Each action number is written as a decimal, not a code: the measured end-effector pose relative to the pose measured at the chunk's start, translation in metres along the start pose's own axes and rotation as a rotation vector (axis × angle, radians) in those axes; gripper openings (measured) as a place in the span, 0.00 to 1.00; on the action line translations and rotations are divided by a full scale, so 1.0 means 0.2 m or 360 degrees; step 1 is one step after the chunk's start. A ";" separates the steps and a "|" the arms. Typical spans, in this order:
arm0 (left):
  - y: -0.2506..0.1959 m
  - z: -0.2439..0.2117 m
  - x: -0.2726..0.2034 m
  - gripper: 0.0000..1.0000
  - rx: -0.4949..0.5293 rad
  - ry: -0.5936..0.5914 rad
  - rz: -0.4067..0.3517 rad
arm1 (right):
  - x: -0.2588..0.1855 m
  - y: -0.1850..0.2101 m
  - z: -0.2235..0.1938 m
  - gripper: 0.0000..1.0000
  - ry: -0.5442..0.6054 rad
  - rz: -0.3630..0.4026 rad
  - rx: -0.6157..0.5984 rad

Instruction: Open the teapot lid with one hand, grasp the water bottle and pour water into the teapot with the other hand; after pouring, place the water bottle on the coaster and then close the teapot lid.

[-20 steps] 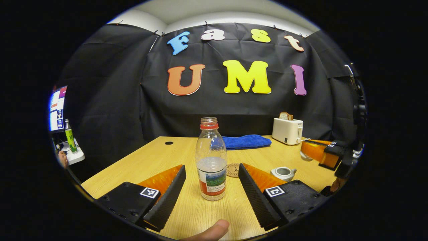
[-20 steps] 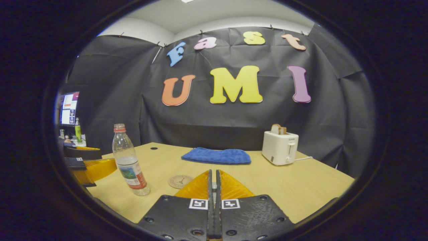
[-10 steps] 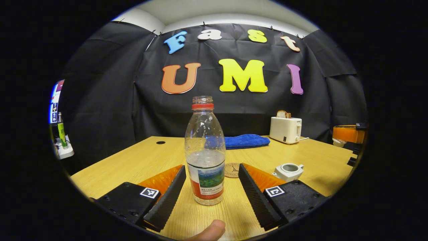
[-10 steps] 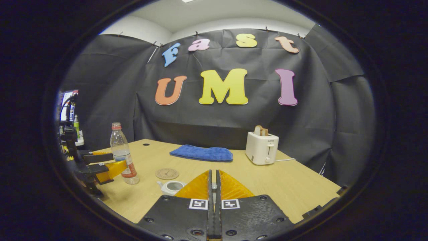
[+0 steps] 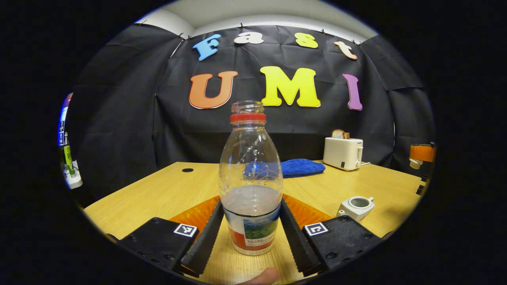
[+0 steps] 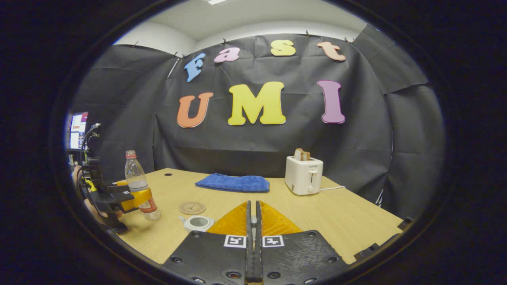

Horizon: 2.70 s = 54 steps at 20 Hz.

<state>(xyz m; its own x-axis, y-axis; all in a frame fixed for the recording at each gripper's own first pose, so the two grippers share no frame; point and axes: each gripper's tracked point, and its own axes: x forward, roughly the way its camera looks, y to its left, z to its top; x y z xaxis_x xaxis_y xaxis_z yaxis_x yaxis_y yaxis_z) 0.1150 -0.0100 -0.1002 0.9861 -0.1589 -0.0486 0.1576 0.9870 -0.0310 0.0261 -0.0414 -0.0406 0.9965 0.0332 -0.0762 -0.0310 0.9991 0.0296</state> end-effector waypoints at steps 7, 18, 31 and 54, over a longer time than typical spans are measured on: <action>-0.05 0.04 -0.04 0.76 0.0267 0.0052 0.0072 | 0.00 -0.02 0.01 0.00 -0.0007 -0.0012 -0.0028; -0.06 -0.04 -0.04 0.74 0.1445 0.0371 0.0245 | 0.02 -0.16 0.02 0.00 0.0002 -0.0107 0.0006; -0.09 0.02 -0.08 0.73 0.2324 0.0543 0.0136 | 0.03 -0.17 0.00 0.00 0.0022 -0.0121 -0.0097; -0.29 0.14 -0.08 0.73 0.3137 0.0589 0.0111 | 0.00 -0.31 0.08 0.00 0.0002 -0.0143 0.0027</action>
<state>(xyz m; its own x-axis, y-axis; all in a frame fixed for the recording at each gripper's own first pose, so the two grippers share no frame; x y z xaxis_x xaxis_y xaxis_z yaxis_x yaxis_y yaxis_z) 0.0915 -0.0649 -0.0705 0.9759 0.1316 -0.1738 0.2118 -0.3841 0.8987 0.0295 -0.1032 -0.0266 0.9952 -0.0564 -0.0804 0.0597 0.9974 0.0395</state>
